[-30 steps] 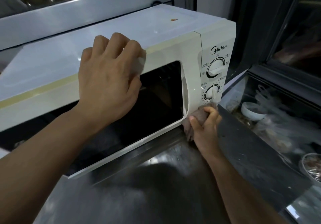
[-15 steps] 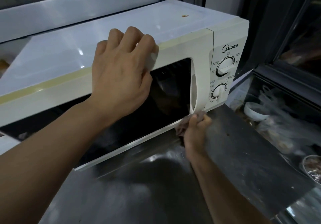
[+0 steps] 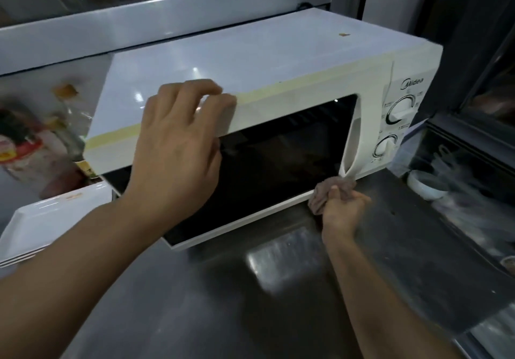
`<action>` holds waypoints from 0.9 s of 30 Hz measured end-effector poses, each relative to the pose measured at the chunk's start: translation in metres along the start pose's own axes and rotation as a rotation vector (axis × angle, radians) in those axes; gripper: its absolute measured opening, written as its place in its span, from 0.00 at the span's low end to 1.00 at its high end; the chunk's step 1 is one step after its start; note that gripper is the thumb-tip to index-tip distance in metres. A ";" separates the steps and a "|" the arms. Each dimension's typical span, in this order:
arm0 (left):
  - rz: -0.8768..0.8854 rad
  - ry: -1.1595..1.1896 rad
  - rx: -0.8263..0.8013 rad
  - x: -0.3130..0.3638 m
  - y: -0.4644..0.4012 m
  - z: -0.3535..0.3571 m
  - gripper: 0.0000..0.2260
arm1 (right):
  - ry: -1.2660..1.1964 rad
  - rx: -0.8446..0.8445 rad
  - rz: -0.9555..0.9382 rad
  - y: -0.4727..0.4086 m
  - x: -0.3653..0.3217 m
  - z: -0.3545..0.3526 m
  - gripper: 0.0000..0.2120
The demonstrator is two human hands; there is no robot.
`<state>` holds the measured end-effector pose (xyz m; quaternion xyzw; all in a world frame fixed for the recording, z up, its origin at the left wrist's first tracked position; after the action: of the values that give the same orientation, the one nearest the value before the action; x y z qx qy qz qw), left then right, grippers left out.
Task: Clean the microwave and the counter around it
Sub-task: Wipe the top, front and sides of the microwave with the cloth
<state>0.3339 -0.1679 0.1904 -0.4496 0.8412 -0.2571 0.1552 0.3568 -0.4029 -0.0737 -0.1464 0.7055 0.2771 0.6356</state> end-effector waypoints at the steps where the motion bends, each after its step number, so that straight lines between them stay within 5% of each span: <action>1: -0.019 -0.019 0.012 -0.009 0.006 -0.004 0.22 | 0.034 -0.028 0.021 0.008 0.006 0.007 0.10; 8: -0.103 -0.002 0.054 -0.030 0.018 -0.010 0.17 | 0.211 -0.136 -0.096 0.061 0.006 0.030 0.09; 18: -0.143 -0.017 0.077 -0.033 0.018 -0.008 0.19 | 0.216 -0.032 0.019 -0.009 -0.004 0.007 0.11; 27: -0.116 -0.008 0.065 -0.033 0.017 -0.009 0.17 | 0.037 -0.052 0.018 0.009 -0.010 0.020 0.10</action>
<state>0.3361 -0.1299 0.1891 -0.4935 0.8042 -0.2911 0.1581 0.3698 -0.3859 -0.0634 -0.1618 0.7109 0.2984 0.6159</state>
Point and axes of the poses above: each hand's wrist, its own y-axis away from the middle knuckle, its own z-axis out of the palm, x = y × z, the point moved 9 cm from there along -y, towards the middle knuckle, and after that the axes turned 4 degrees about y, right-handed, at the moved point
